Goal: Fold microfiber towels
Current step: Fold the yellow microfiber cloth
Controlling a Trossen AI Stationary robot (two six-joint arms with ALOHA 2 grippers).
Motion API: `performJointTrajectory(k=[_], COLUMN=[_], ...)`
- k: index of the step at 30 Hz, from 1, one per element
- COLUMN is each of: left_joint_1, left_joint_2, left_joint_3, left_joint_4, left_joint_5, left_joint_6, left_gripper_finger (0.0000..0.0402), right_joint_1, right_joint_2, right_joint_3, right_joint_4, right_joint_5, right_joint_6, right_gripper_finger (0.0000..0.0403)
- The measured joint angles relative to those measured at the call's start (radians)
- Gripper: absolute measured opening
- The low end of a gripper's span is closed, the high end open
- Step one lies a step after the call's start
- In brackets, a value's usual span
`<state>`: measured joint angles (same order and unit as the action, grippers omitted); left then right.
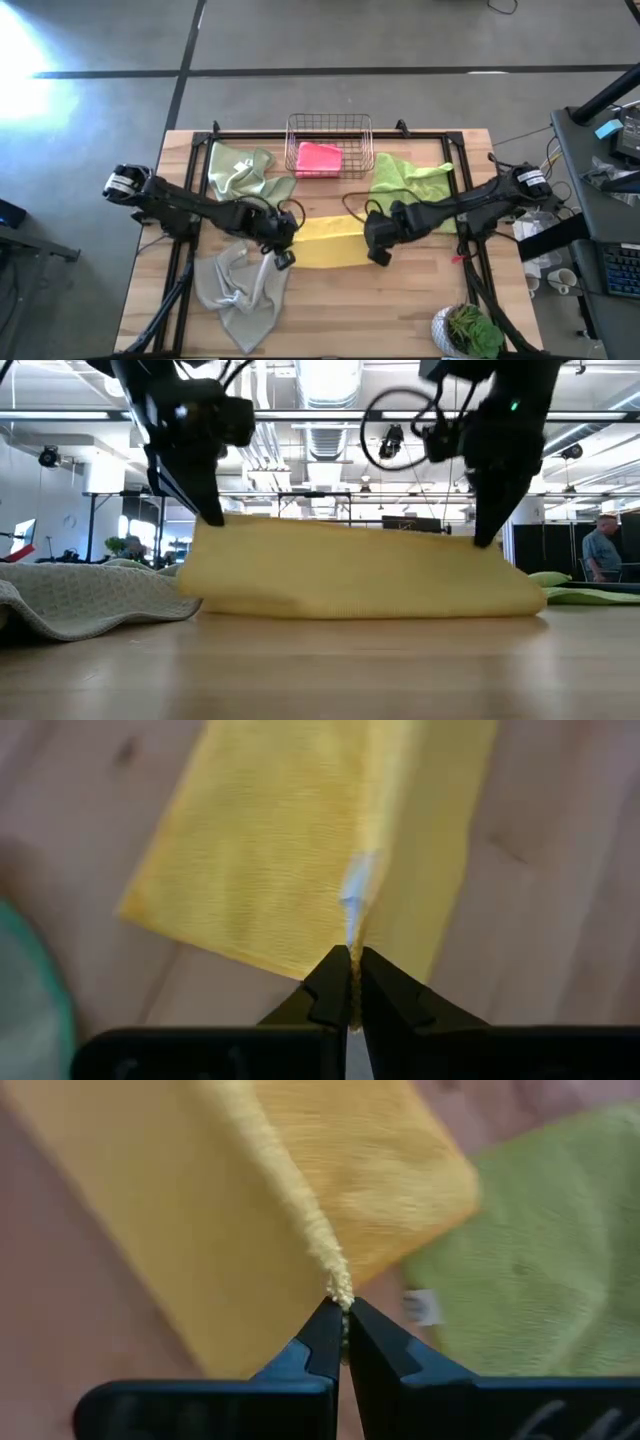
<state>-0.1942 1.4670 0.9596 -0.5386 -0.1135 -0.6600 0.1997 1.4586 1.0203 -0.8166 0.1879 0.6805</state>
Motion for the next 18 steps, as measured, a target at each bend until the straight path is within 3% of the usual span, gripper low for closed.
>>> performJointTrajectory(k=[10,18], left_joint_1=[0.117,0.145], left_joint_2=[0.0,0.0], left_joint_3=[-0.005,-0.018], left_joint_4=[-0.006,-0.007], left_joint_5=[0.0,0.002], left_joint_6=[-0.011,-0.01], left_gripper_finger=[0.0006,0.0006], right_joint_1=[-0.138,-0.187], right_joint_2=[0.004,0.01], right_joint_3=[-0.047,-0.051], right_joint_4=[0.068,0.119], right_joint_5=[-0.002,-0.002], right_joint_6=[-0.1,-0.133], right_gripper_finger=[0.0008,0.0008])
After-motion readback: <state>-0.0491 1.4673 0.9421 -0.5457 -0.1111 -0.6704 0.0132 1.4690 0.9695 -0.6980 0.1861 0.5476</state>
